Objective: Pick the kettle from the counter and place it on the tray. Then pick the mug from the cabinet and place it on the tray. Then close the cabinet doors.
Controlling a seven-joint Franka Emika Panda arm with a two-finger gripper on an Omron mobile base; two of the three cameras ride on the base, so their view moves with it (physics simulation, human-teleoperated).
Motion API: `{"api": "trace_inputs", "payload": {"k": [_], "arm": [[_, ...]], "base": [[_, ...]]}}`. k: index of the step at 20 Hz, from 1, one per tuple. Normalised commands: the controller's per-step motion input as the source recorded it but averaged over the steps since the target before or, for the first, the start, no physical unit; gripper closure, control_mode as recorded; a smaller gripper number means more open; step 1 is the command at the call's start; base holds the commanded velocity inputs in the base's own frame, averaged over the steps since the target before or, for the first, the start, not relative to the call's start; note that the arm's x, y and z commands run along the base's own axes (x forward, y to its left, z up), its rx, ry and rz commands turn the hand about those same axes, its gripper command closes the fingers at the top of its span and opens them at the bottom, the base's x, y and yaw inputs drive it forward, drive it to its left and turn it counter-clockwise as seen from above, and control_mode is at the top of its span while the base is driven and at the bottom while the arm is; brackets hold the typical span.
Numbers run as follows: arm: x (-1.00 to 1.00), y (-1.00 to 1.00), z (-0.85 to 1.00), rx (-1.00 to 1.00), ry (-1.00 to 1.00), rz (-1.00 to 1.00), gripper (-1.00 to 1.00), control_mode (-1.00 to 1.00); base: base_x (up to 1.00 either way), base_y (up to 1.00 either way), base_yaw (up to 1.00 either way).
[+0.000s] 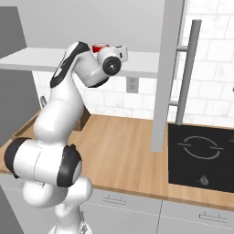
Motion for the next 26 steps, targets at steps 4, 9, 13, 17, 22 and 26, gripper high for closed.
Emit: {"api": "trace_inputs", "payload": {"k": [4,9,13,17,22,26], "arm": [[0.0,0.0,0.0,0.0,0.0,0.04,-1.0,-1.0],[0.03,0.0,0.0,0.0,0.02,0.06,-1.0,-1.0],[0.14,-0.01,-0.01,0.02,0.01,0.08,-1.0,-1.0],[0.04,-0.01,0.0,0.08,0.0,0.03,-1.0,-1.0],[0.0,0.0,0.0,0.06,0.0,0.05,-1.0,-1.0],[0.05,0.0,0.0,0.02,0.05,0.04,-1.0,-1.0]], "base": [[0.0,0.0,0.0],[0.0,0.0,0.0],[0.0,0.0,0.0],[0.0,0.0,0.0],[0.0,0.0,0.0],[0.0,0.0,0.0]]}}
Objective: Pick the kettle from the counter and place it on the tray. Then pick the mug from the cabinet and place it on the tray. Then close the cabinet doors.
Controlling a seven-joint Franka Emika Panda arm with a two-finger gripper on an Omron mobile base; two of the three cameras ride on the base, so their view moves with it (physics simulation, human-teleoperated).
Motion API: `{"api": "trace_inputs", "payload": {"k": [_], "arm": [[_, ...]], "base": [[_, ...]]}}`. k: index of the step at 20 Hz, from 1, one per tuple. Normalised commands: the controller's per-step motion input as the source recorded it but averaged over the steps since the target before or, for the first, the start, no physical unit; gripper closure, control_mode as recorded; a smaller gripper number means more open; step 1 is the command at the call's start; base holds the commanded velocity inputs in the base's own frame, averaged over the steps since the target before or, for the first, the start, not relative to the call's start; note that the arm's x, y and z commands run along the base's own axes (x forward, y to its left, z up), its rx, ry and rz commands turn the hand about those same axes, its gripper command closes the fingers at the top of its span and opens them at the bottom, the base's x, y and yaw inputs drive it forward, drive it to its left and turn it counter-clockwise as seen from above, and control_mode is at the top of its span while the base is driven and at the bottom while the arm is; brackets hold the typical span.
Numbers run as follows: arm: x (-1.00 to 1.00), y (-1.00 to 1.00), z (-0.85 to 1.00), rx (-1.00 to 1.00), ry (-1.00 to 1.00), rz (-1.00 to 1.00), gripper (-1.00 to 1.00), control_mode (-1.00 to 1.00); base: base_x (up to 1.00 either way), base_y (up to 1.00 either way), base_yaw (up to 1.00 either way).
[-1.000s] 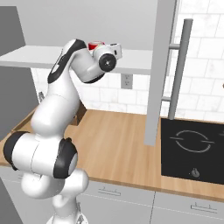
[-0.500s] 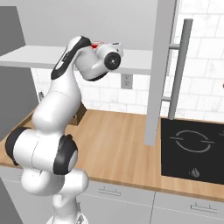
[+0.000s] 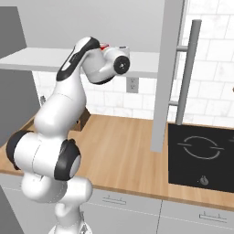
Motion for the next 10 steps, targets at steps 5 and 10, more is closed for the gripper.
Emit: {"api": "trace_inputs", "payload": {"k": [5,10], "arm": [[0.09,0.0,0.0,0.02,0.06,0.05,-1.0,-1.0],[0.02,0.0,0.0,0.05,0.01,0.06,1.0,-1.0]], "base": [[0.0,0.0,0.0],[0.0,0.0,0.0]]}}
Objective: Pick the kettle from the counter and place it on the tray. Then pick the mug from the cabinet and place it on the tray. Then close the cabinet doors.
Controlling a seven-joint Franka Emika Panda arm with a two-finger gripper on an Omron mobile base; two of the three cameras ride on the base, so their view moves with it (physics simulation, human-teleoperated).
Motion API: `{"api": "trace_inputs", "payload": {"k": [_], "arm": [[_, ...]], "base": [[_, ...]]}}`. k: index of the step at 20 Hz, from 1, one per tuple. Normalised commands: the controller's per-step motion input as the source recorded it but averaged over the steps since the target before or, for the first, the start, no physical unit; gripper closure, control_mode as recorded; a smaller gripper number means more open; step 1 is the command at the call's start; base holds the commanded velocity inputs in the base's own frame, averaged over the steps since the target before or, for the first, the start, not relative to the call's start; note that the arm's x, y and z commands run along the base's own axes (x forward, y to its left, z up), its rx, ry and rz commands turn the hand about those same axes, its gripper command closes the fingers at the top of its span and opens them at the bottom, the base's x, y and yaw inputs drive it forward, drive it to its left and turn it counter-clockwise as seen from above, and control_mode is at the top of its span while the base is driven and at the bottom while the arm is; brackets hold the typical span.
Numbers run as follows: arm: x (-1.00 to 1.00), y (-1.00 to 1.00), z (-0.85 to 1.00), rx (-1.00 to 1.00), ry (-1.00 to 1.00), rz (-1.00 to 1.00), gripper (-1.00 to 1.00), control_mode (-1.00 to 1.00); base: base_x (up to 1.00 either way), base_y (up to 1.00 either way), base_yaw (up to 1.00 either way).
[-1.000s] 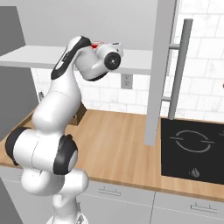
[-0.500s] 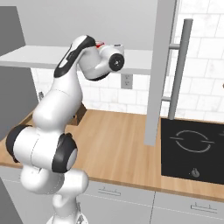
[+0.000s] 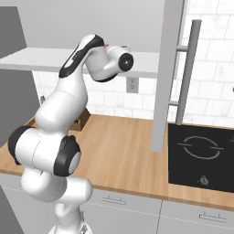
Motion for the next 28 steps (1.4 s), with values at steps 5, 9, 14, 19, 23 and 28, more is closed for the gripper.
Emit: {"api": "trace_inputs", "payload": {"k": [5,9,14,19,23,28], "arm": [[0.0,0.0,0.0,0.05,0.0,0.04,1.0,-1.0],[0.0,0.0,-0.03,0.01,0.0,0.03,1.0,-1.0],[0.0,0.0,-0.01,0.0,0.0,0.01,1.0,-1.0],[-0.01,0.0,-0.02,0.0,0.0,0.0,1.0,-1.0],[-0.19,0.0,-0.03,0.0,0.0,0.0,1.0,-1.0],[-0.57,0.01,0.0,0.03,-0.03,0.0,1.0,-1.0]], "base": [[0.0,0.0,0.0],[0.0,0.0,0.0],[0.0,0.0,0.0],[0.0,0.0,0.0],[0.0,0.0,0.0],[0.0,0.0,0.0]]}}
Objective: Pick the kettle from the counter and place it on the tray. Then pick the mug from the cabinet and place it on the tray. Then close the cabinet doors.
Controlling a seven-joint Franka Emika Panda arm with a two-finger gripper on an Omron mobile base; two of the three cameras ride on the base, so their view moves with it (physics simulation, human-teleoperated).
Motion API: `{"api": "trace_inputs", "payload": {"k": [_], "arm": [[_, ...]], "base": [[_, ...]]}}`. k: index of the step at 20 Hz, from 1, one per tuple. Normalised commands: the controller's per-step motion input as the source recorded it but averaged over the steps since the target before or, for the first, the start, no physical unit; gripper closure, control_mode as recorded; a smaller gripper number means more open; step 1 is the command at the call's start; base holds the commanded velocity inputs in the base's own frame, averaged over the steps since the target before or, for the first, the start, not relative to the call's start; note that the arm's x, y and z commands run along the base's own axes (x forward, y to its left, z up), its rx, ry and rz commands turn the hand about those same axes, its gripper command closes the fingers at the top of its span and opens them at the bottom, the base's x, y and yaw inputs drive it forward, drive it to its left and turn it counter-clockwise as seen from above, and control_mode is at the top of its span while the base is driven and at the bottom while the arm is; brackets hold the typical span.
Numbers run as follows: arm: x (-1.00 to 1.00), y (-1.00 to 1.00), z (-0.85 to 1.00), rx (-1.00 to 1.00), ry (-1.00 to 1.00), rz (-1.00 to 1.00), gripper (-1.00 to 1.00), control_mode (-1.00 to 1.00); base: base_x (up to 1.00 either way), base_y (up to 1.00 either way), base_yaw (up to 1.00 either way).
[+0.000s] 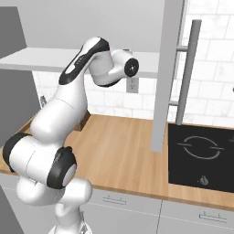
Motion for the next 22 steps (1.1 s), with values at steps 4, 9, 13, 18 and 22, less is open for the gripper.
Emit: {"api": "trace_inputs", "payload": {"k": [4,9,13,18,22], "arm": [[-0.84,0.13,0.0,0.01,-0.01,0.01,1.0,-1.0],[-0.85,0.43,0.04,0.0,0.0,0.08,1.0,-1.0],[-0.73,0.58,0.04,0.0,0.0,0.11,1.0,-1.0],[-0.66,0.59,0.0,0.0,0.0,0.12,1.0,-1.0],[-0.57,0.58,-0.13,0.0,0.0,0.13,1.0,-1.0]], "base": [[0.0,0.0,0.0],[0.0,0.0,0.0],[0.0,0.0,0.0],[0.0,0.0,0.0],[0.0,0.0,0.0]]}}
